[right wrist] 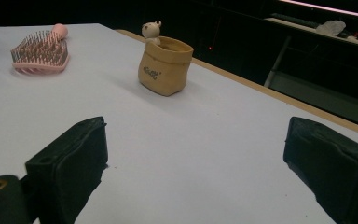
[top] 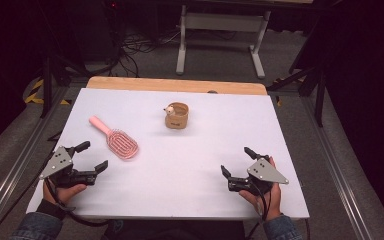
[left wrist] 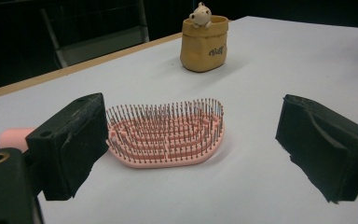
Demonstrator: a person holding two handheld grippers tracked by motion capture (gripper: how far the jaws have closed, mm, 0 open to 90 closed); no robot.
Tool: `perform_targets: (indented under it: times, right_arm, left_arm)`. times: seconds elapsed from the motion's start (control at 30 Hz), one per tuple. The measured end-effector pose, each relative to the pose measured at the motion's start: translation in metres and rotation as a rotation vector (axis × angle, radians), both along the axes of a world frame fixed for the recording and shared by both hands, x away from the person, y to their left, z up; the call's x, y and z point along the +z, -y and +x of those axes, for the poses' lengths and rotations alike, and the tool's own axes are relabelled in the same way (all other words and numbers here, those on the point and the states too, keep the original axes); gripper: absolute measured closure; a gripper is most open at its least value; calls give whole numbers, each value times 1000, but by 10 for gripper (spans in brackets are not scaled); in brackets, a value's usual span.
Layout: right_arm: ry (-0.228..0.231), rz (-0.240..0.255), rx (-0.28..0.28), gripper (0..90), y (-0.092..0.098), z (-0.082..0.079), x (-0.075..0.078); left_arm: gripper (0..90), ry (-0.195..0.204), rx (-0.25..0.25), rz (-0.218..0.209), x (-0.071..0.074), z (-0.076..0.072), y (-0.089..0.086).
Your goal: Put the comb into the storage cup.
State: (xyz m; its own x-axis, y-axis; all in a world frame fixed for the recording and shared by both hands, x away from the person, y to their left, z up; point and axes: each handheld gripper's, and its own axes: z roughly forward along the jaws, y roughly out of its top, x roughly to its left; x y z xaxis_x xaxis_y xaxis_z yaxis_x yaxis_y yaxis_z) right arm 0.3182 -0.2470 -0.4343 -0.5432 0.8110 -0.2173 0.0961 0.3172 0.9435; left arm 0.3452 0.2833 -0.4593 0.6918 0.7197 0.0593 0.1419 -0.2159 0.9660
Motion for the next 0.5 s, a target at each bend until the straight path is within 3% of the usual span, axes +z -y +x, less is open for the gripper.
perform_targets:
  times: [0.1, 0.2, 0.33, 0.4, 0.5]
  right_arm:
    - [4, -3, 7, 68, -1, 0, 0]
    - [12, -8, 7, 67, -3, -1, 2]
    - [28, -21, 9, 66, -7, -1, 3]
    - [30, -42, 7, 65, -9, -2, 2]
    - [51, -60, 1, 66, -11, -3, 3]
  left_arm:
    - [145, 4, -2, 19, 3, -3, -2]
    - [138, 7, 0, -2, 4, -4, -6]
    - [172, -1, -19, 15, 4, -3, -8]
    - [216, 3, -28, 36, 7, -4, -8]
    - [364, -1, -39, 69, 11, -3, -9]
